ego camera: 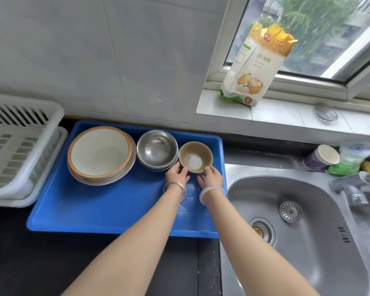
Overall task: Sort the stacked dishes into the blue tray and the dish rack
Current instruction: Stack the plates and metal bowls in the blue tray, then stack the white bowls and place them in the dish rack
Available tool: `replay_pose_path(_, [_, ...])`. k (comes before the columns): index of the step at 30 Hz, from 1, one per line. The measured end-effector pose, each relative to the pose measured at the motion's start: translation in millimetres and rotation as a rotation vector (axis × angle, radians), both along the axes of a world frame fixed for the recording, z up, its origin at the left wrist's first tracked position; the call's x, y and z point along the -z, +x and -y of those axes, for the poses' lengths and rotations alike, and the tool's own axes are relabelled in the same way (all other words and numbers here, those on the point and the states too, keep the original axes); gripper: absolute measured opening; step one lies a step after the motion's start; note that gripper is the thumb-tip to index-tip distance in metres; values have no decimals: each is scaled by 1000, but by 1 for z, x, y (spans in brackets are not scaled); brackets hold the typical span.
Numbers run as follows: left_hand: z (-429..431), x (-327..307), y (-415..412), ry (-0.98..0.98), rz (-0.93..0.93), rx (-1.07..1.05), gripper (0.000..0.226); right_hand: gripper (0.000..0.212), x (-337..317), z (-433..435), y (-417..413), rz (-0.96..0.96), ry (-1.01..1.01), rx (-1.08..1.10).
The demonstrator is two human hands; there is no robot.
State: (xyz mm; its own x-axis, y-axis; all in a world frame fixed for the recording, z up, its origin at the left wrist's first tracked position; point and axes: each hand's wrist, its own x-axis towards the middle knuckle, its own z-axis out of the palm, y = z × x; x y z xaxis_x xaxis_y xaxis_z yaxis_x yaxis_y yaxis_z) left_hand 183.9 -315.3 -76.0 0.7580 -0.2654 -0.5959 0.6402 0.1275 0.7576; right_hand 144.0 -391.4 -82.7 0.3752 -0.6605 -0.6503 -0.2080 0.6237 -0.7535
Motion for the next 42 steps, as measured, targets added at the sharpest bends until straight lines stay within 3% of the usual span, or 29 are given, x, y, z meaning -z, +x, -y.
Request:
replay_pose_path(7, [6, 5, 8, 35, 49, 56, 39, 38, -15, 6, -1, -9, 39, -89])
replay_pose_path(17, [5, 5, 12, 60, 36, 144, 34, 34, -23, 8, -5, -103, -12, -246])
replay_pose_path(23, [-18, -5, 1, 236, 110, 232, 46, 31, -29, -7, -19, -275, -389, -433])
replay_pose_path(30, [-85, -37, -24, 447, 378, 363, 35, 31, -54, -49, -45, -309, -670, -658])
replay_pose_path(36, [-178, -59, -52, 558, 461, 184, 29, 28, -65, -130, -45, -237, -801, -876])
replay_pose_path(42, [-303, -61, -74, 762, 467, -190, 31, 27, -63, -243, -26, -116, -798, -1122])
